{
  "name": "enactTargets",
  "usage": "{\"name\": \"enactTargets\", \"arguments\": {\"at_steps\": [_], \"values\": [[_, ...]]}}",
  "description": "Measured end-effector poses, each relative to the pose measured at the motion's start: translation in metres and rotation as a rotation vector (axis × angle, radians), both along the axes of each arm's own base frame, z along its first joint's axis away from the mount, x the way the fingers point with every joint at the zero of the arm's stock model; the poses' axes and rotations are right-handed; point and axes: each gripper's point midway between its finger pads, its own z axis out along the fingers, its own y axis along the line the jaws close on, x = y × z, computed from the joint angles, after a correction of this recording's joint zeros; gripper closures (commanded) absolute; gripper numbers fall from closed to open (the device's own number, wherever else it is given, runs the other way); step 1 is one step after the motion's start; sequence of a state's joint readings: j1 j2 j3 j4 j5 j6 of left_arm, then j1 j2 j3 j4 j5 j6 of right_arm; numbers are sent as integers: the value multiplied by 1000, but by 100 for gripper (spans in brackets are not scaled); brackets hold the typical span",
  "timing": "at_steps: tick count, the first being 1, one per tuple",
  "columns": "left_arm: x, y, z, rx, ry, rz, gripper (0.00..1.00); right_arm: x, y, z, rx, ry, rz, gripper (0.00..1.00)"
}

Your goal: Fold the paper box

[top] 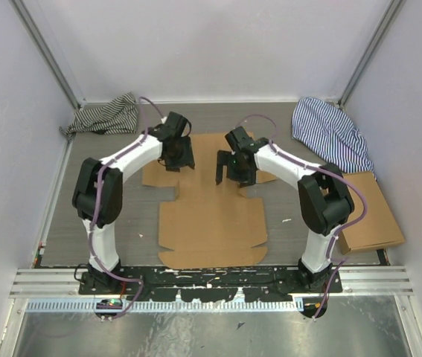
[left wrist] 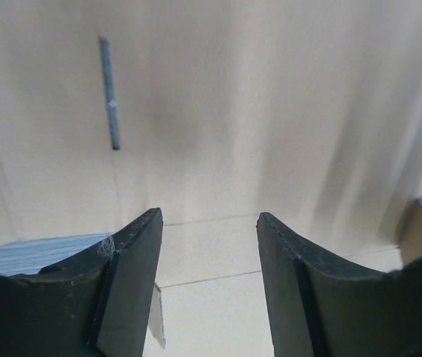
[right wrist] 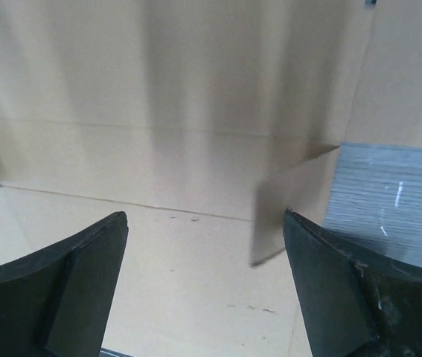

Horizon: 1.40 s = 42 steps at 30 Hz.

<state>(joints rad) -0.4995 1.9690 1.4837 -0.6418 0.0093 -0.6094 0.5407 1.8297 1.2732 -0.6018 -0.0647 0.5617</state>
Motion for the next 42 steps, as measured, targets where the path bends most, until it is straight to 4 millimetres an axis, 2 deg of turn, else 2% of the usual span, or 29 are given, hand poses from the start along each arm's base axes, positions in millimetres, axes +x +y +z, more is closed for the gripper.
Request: {"name": "enactTargets", "arguments": {"at_steps": [3, 6, 9, 11, 13, 15, 16, 20, 23, 26, 29, 34, 38, 40, 42], "values": [[19, 12, 30, -29, -63, 38, 37, 20, 1, 31, 4, -48, -3, 6], [42, 33, 62, -63, -134, 102, 36, 61, -4, 77, 52, -153, -40, 3], [68, 59, 86, -99, -195, 183, 37, 108, -27, 110, 84, -235, -107, 0], [83, 75, 94, -114, -214, 234, 37, 143, -46, 118, 89, -278, -151, 0], [99, 85, 96, -118, -228, 265, 38, 170, -64, 110, 75, -290, -175, 0], [115, 89, 92, -115, -233, 279, 38, 187, -75, 102, 60, -295, -178, 1], [120, 88, 88, -112, -231, 280, 38, 197, -82, 78, 40, -261, -183, 2], [139, 85, 59, -99, -198, 283, 39, 211, -86, 19, 18, -183, -164, 2], [144, 86, 43, -100, -175, 285, 42, 210, -89, -11, 9, -132, -149, 2], [149, 81, 40, -138, -180, 274, 43, 225, -86, 4, 33, -190, -134, 2], [157, 68, 49, -185, -220, 248, 43, 238, -84, 14, 42, -237, -115, 2], [159, 25, 53, -211, -256, 168, 44, 242, -84, 6, 28, -239, -94, 2], [149, -13, 30, -207, -222, 100, 45, 246, -85, -9, 14, -229, -75, 2], [140, -25, 13, -200, -190, 73, 45, 251, -85, -5, 11, -252, -66, 2], [133, -30, 1, -191, -163, 62, 46, 251, -85, -10, 6, -249, -57, 2]]}}
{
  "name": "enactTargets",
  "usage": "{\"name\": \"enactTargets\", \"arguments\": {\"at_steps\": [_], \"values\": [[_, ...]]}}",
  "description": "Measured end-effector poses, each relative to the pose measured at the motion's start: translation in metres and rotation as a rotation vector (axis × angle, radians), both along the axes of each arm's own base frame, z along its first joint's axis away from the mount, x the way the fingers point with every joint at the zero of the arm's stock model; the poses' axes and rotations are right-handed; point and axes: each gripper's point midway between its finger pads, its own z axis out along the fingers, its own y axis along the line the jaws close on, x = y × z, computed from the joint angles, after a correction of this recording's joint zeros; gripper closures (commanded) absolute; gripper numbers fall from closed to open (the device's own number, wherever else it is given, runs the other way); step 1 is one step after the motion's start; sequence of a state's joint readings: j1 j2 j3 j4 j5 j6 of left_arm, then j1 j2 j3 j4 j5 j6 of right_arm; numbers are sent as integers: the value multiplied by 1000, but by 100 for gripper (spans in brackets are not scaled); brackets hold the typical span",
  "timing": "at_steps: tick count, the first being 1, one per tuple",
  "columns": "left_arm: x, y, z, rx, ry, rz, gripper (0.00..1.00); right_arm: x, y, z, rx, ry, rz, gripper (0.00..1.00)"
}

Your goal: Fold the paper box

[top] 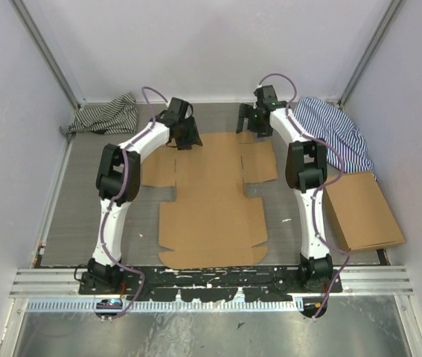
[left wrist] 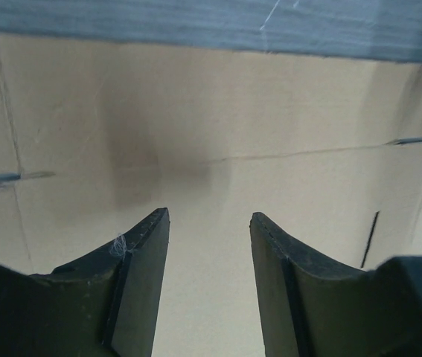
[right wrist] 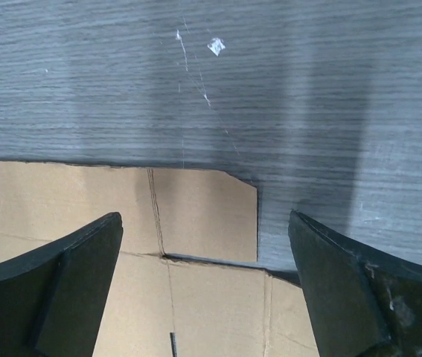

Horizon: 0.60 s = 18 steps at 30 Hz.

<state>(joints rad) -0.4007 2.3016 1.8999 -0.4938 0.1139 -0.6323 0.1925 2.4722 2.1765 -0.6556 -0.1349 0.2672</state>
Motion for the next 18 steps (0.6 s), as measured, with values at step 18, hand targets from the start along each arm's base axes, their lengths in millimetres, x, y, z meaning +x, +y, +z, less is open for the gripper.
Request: {"name": "enactTargets", "arguments": {"at_steps": [18], "values": [[-17, 8, -27, 83, 73, -7, 49, -1, 13, 0, 13, -10, 53, 3]]}}
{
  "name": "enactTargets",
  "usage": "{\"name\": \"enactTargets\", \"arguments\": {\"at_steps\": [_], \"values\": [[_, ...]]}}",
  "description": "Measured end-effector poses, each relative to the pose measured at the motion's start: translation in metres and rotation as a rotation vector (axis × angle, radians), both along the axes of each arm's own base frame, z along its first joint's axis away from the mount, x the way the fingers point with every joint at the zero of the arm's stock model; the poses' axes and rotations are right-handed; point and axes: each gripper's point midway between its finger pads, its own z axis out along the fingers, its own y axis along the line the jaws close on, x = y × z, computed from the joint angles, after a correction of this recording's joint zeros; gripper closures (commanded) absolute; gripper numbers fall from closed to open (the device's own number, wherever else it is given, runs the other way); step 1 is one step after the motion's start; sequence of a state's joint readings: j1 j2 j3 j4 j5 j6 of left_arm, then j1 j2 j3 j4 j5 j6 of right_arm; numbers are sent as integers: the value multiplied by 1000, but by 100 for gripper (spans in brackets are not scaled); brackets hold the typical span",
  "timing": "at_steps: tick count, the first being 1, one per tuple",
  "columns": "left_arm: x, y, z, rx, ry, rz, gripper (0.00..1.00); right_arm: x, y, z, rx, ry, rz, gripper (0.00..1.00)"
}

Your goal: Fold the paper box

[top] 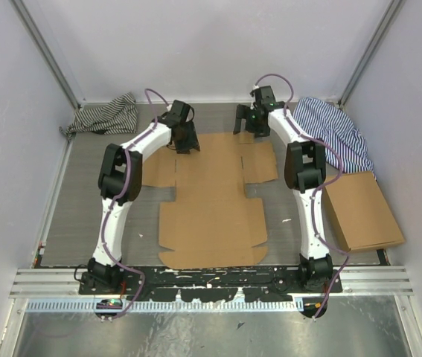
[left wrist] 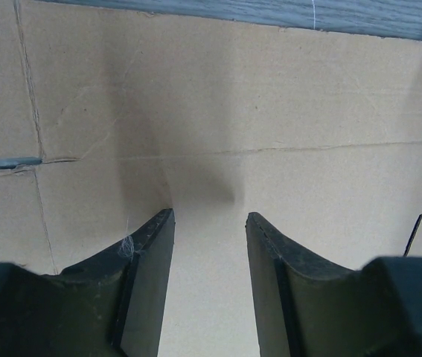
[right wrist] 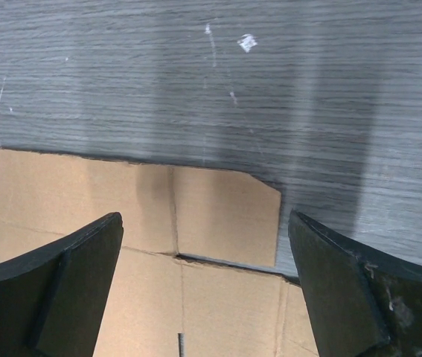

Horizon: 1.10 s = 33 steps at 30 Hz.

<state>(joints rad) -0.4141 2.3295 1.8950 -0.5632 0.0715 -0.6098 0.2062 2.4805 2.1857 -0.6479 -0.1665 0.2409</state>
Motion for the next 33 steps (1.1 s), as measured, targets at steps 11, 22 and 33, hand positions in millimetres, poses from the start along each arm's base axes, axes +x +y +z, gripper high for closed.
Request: {"name": "enactTargets", "arguments": {"at_steps": [11, 22, 33], "values": [[0, 1, 0, 13, 6, 0, 49, -1, 11, 1, 24, -8, 30, 3], [-2, 4, -1, 25, 12, 2, 49, -13, 13, 11, 72, 2, 24, 3], [-2, 4, -1, 26, 12, 1, 49, -19, 45, 67, 230, -62, 84, 4]]}}
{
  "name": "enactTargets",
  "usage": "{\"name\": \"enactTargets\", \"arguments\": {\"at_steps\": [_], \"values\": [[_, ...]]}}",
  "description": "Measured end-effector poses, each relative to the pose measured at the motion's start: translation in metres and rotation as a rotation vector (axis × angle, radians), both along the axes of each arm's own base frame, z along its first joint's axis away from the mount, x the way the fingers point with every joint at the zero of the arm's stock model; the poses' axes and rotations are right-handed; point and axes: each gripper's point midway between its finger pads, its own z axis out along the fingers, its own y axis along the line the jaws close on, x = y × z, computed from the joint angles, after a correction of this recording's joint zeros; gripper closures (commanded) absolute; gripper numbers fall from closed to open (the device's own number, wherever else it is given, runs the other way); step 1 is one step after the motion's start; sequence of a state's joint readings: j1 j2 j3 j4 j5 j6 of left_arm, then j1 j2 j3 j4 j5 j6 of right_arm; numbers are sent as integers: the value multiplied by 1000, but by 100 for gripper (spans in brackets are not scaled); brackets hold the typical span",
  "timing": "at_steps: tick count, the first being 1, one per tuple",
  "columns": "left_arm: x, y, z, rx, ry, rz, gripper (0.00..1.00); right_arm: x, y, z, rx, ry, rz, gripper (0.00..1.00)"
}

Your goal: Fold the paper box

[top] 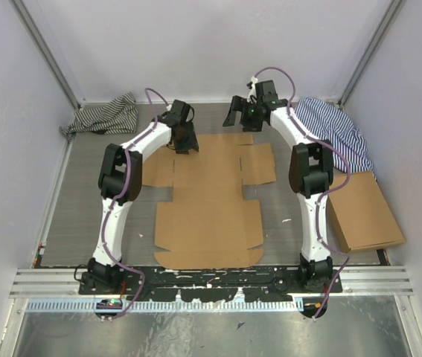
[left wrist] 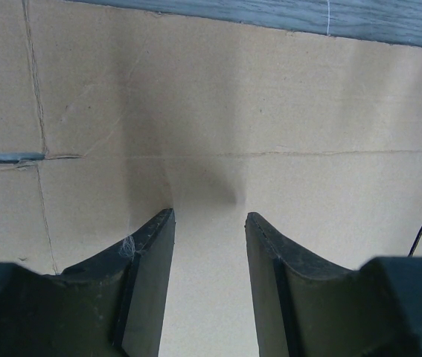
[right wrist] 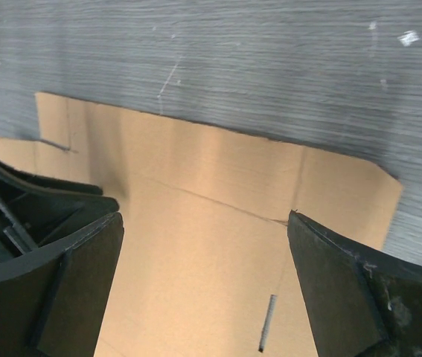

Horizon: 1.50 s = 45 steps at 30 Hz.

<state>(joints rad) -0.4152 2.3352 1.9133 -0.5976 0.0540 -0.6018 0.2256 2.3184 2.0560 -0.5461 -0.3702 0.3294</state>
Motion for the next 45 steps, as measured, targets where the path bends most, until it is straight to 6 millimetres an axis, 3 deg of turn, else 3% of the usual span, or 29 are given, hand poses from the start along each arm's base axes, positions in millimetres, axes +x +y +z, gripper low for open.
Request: {"name": "enactTargets", "arguments": {"at_steps": [6, 11, 22, 28, 29, 45], "values": [[0, 0, 0, 0, 0, 0, 50, -7, 18, 2, 65, 15, 44, 6], [0, 0, 0, 0, 0, 0, 50, -4, 15, -6, 40, 15, 10, 5], [0, 0, 0, 3, 0, -4, 50, 9, -56, -32, -189, 51, -228, 4], [0, 0, 0, 4, 0, -5, 50, 9, -70, -59, -183, 110, -228, 5], [0, 0, 0, 4, 0, -5, 50, 7, -70, -65, -183, 124, -221, 5], [0, 1, -1, 5, 1, -5, 50, 0, -36, -62, -88, 126, -103, 5]]}}
